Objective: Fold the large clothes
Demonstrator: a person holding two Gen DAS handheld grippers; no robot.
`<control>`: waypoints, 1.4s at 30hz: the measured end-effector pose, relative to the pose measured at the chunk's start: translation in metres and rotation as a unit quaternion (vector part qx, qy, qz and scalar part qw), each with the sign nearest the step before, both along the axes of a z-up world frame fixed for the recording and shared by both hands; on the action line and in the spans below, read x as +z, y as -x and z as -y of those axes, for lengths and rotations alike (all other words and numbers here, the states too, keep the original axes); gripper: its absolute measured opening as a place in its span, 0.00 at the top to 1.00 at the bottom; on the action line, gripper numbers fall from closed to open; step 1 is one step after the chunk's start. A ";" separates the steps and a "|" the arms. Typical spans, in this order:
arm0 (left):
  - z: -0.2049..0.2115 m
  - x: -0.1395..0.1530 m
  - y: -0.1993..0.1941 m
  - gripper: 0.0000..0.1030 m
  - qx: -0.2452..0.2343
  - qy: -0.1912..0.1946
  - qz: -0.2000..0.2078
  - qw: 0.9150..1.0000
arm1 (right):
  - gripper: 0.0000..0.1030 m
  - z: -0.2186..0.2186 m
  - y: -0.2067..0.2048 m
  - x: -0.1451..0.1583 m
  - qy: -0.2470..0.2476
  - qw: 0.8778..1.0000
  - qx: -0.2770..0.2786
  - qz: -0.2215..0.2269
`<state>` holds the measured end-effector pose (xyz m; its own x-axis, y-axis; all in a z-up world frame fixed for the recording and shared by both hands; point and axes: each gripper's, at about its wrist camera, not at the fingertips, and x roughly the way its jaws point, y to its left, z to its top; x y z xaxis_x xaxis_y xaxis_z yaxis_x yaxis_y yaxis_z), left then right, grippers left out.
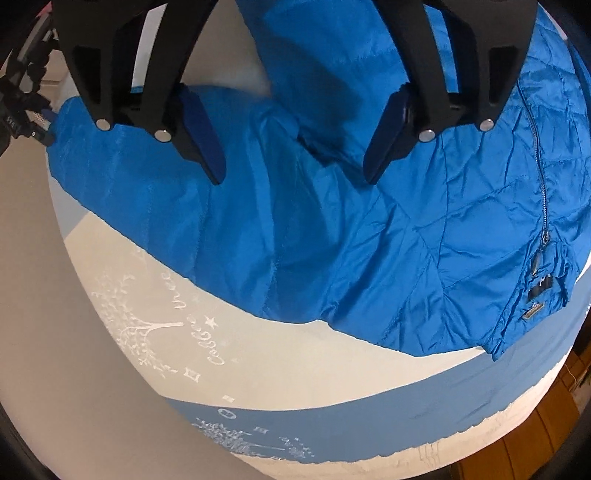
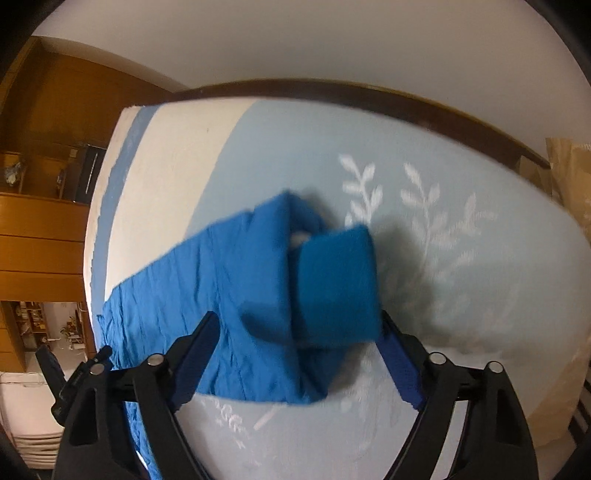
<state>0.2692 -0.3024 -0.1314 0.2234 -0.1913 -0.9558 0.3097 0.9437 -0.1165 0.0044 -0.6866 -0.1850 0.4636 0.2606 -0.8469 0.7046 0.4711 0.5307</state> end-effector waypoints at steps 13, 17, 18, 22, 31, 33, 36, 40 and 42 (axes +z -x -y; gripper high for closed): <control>-0.029 -0.002 -0.007 0.48 0.019 0.022 -0.008 1.000 | 0.79 -0.036 -0.037 0.074 0.080 0.990 0.074 0.087; -0.047 0.010 -0.002 0.48 0.028 0.028 0.001 0.999 | 0.79 -0.082 -0.087 0.108 0.093 0.976 0.149 0.131; -0.053 0.014 -0.001 0.49 0.033 0.024 0.008 0.999 | 0.80 -0.097 -0.101 0.114 0.093 0.971 0.171 0.138; -0.085 0.026 0.001 0.49 0.056 0.025 0.021 0.998 | 0.82 -0.146 -0.149 0.127 0.083 0.954 0.240 0.158; -0.167 0.036 0.003 0.49 0.130 0.056 0.025 0.990 | 0.85 -0.275 -0.228 0.113 0.063 0.909 0.382 0.154; -0.179 0.036 0.003 0.49 0.142 0.059 0.024 0.988 | 0.94 -0.304 -0.239 0.103 0.055 0.900 0.408 0.145; -0.201 0.032 0.005 0.47 0.161 0.066 0.013 0.985 | 0.94 -0.338 -0.252 0.084 0.062 0.889 0.439 0.115; -0.203 0.027 0.006 0.42 0.161 0.084 -0.002 0.983 | 0.91 -0.352 -0.248 0.070 0.030 0.881 0.459 0.109; -0.197 0.030 0.006 0.40 0.150 0.097 -0.003 0.984 | 0.84 -0.339 -0.236 0.079 0.023 0.882 0.453 0.128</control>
